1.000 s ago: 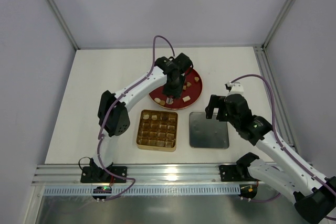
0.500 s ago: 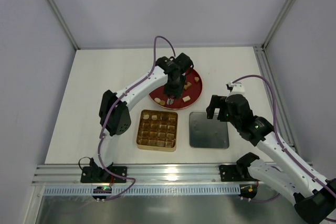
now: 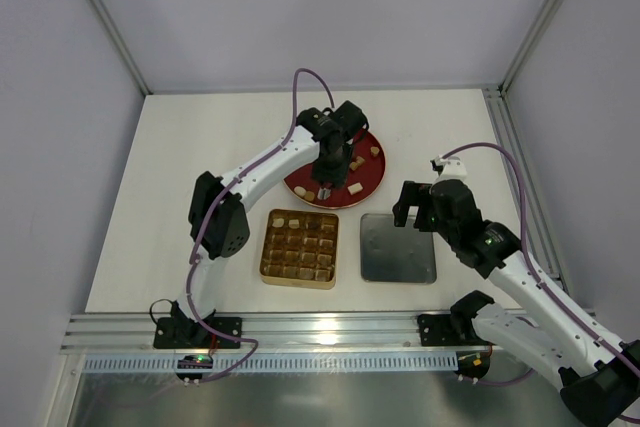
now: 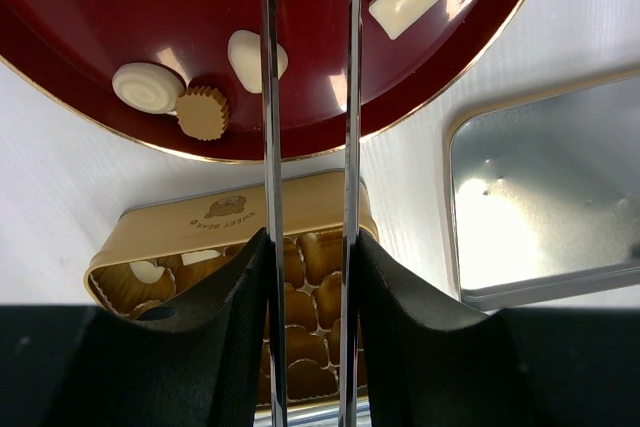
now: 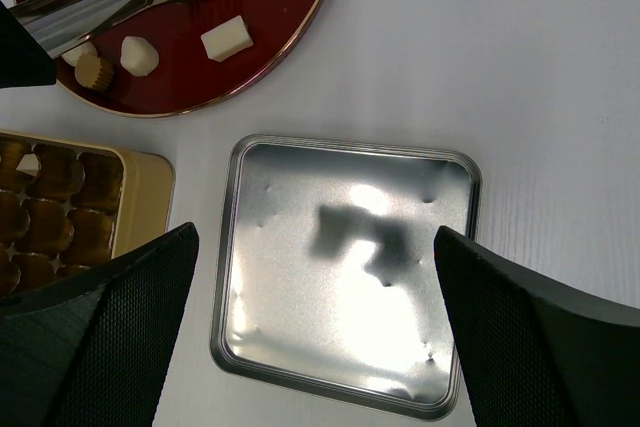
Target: Pack the chocolate
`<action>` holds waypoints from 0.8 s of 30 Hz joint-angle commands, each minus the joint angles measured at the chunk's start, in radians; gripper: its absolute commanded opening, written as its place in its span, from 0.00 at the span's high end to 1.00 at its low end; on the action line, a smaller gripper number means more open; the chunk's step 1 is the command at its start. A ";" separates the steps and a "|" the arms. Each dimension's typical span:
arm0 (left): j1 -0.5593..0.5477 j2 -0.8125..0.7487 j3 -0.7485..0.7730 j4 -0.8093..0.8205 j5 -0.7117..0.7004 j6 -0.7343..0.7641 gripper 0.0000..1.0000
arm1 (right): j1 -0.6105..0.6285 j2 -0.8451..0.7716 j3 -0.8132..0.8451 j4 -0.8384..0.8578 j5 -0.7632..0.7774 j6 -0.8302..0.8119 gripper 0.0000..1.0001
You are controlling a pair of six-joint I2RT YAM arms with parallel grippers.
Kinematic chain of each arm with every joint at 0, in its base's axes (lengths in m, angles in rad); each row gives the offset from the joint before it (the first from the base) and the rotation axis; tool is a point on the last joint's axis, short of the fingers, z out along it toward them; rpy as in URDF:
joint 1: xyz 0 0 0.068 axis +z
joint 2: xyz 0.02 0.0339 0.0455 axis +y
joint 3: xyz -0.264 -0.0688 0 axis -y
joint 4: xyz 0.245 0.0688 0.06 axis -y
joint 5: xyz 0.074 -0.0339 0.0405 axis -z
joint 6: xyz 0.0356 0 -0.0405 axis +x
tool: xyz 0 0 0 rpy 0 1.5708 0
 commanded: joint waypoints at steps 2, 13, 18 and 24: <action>0.004 -0.032 0.026 -0.007 0.002 0.017 0.64 | -0.002 0.000 0.021 0.025 -0.008 -0.004 0.00; 0.003 -0.058 0.028 -0.021 -0.014 0.020 0.68 | -0.002 0.007 0.024 0.033 -0.011 -0.003 0.00; 0.004 -0.080 0.035 -0.030 -0.025 0.022 0.69 | -0.002 0.017 0.024 0.039 -0.016 -0.001 0.00; 0.004 -0.104 0.034 -0.039 -0.032 0.020 0.69 | -0.002 0.023 0.024 0.047 -0.016 -0.001 0.00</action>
